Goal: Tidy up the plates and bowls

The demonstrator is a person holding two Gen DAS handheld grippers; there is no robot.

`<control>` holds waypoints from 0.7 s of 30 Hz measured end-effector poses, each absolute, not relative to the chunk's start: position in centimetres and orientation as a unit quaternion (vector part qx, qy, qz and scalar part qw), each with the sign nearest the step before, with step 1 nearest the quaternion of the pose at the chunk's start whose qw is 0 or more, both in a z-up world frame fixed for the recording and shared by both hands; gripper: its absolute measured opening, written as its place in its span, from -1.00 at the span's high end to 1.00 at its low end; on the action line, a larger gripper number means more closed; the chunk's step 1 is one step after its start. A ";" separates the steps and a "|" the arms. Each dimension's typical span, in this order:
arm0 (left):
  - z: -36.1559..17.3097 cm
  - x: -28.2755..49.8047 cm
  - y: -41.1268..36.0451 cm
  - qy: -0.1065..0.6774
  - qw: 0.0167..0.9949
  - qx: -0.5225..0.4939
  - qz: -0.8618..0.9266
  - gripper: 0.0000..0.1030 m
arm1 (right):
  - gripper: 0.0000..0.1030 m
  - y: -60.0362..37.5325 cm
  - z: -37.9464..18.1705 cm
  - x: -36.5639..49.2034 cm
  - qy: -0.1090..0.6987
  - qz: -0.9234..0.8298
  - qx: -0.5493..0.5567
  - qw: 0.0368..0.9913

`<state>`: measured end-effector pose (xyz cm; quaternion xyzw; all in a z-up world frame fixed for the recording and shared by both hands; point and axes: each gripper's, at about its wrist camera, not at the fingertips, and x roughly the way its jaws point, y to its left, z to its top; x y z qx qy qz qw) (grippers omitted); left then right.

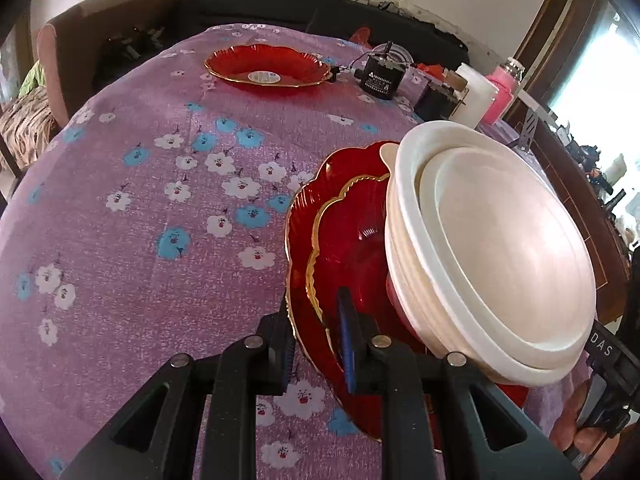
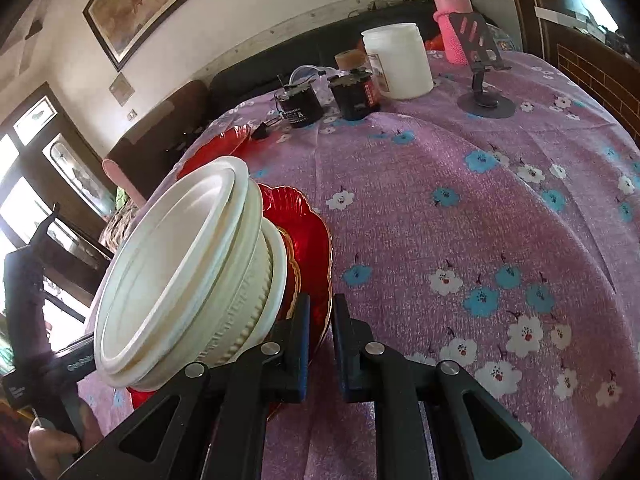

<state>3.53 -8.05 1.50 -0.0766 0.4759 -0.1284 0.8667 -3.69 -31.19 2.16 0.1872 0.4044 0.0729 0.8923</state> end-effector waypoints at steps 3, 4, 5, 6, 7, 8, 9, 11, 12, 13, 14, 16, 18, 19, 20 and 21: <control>1.5 3.0 -7.8 0.476 0.865 -0.087 -0.133 0.55 | 0.72 -31.1 2.3 -3.9 0.409 0.076 0.179 0.892; 1.5 2.7 -7.7 0.476 0.865 -0.089 -0.133 0.37 | 0.72 -31.0 2.5 -4.1 0.410 0.075 0.174 0.892; 1.6 2.2 -7.5 0.474 0.866 -0.088 -0.130 0.26 | 0.62 -31.0 2.8 -4.4 0.408 0.075 0.170 0.894; 1.7 1.8 -7.3 0.471 0.868 -0.089 -0.128 0.12 | 0.54 -31.0 3.3 -4.9 0.405 0.071 0.165 0.896; 1.9 1.0 -7.0 0.465 0.872 -0.087 -0.126 0.08 | 0.38 -31.0 3.6 -5.3 0.402 0.068 0.163 0.899; 2.1 0.7 -6.9 0.462 0.874 -0.083 -0.124 0.07 | 0.26 -31.0 4.0 -5.8 0.397 0.065 0.158 0.902; 2.3 -0.1 -6.8 0.457 0.878 -0.077 -0.122 -0.02 | 0.24 -30.9 4.5 -6.5 0.393 0.061 0.152 0.905; 2.9 -1.4 -6.5 0.442 0.886 -0.070 -0.120 -0.18 | 0.19 -30.8 5.1 -7.9 0.385 0.059 0.150 0.908; 3.2 -2.4 -6.4 0.430 0.893 -0.065 -0.116 -0.26 | 0.18 -30.6 5.4 -8.9 0.381 0.064 0.154 0.909; 3.5 -3.2 -6.4 0.422 0.898 -0.060 -0.112 -0.36 | 0.16 -30.3 5.5 -9.8 0.378 0.072 0.158 0.910; 3.8 -4.2 -6.4 0.414 0.902 -0.054 -0.111 -0.40 | 0.13 -29.9 5.6 -10.8 0.374 0.076 0.160 0.910; 4.0 -5.5 -6.6 0.404 0.907 -0.045 -0.108 -0.42 | 0.01 -29.3 5.3 -12.4 0.371 0.081 0.166 0.910; 4.1 -6.8 -6.9 0.394 0.913 -0.030 -0.104 -0.42 | -0.01 -28.7 4.9 -13.6 0.367 0.088 0.172 0.910; 4.2 -7.1 -7.0 0.391 0.914 -0.028 -0.102 -0.43 | -0.01 -28.4 4.5 -14.3 0.366 0.088 0.176 0.910; 4.2 -7.8 -7.0 0.381 0.919 -0.024 -0.098 -0.43 | -0.01 -28.3 4.3 -14.8 0.365 0.089 0.179 0.909; 4.2 -8.2 -7.2 0.373 0.922 -0.020 -0.096 -0.46 | -0.01 -28.1 4.0 -15.3 0.362 0.087 0.182 0.910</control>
